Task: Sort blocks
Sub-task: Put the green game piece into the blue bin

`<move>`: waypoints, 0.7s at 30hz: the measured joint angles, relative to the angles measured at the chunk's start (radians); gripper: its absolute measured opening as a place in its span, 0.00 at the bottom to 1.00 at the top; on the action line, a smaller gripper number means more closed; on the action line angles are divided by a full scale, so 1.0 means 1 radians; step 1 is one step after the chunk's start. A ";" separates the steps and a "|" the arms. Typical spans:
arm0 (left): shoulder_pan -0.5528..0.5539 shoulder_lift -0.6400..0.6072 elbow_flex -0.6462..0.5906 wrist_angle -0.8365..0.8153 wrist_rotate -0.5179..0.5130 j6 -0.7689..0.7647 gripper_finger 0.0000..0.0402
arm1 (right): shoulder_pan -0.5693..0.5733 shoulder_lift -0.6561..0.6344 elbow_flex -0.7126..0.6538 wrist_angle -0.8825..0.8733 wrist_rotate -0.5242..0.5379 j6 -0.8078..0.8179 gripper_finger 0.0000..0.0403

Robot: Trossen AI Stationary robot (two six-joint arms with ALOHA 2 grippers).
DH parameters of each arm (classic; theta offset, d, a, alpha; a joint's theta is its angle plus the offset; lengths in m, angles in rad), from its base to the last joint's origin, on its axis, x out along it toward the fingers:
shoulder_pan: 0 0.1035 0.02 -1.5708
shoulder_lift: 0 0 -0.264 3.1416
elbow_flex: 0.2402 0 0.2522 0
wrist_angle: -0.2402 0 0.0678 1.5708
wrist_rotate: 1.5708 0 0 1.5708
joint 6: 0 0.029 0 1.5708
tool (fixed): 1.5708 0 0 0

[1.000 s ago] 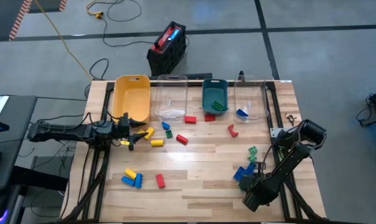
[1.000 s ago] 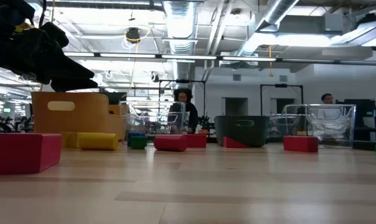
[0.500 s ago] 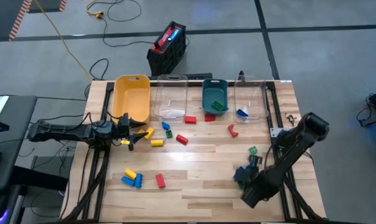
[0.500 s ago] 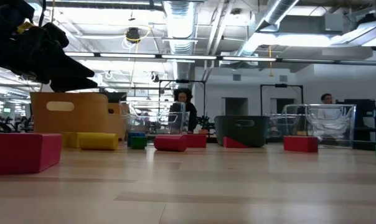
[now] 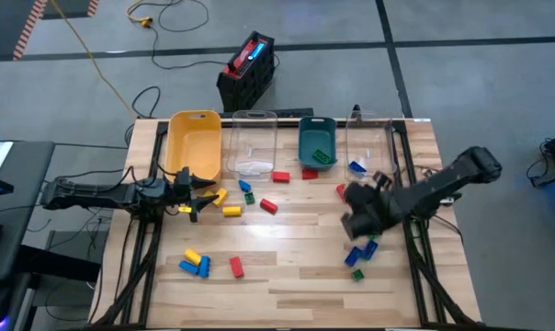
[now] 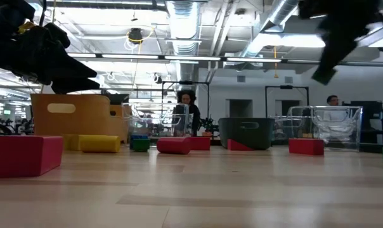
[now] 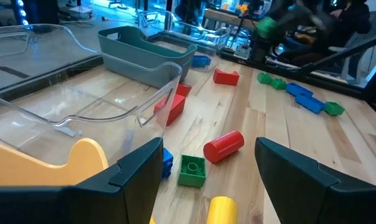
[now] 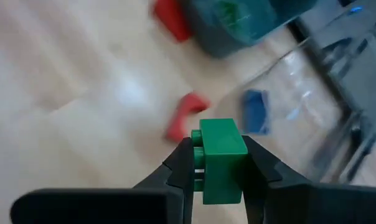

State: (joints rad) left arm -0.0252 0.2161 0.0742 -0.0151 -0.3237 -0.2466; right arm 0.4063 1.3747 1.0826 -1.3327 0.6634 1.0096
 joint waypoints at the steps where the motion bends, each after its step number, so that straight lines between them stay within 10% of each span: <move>1: 0.000 0.000 0.000 -0.001 0.000 0.000 0.62 | -0.040 -0.015 -0.011 0.029 0.001 -0.052 0.24; 12: 0.000 0.000 0.000 0.006 0.000 0.013 0.62 | -0.527 -0.049 -0.025 0.599 -0.135 -0.646 0.24; 21: 0.000 0.000 0.002 -0.013 0.000 0.022 0.62 | -0.784 0.171 -0.006 0.776 -0.287 -0.780 0.23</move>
State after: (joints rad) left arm -0.0254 0.2158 0.0757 -0.0282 -0.3238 -0.2245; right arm -0.3781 1.5457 1.0766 -0.5568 0.3760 0.2296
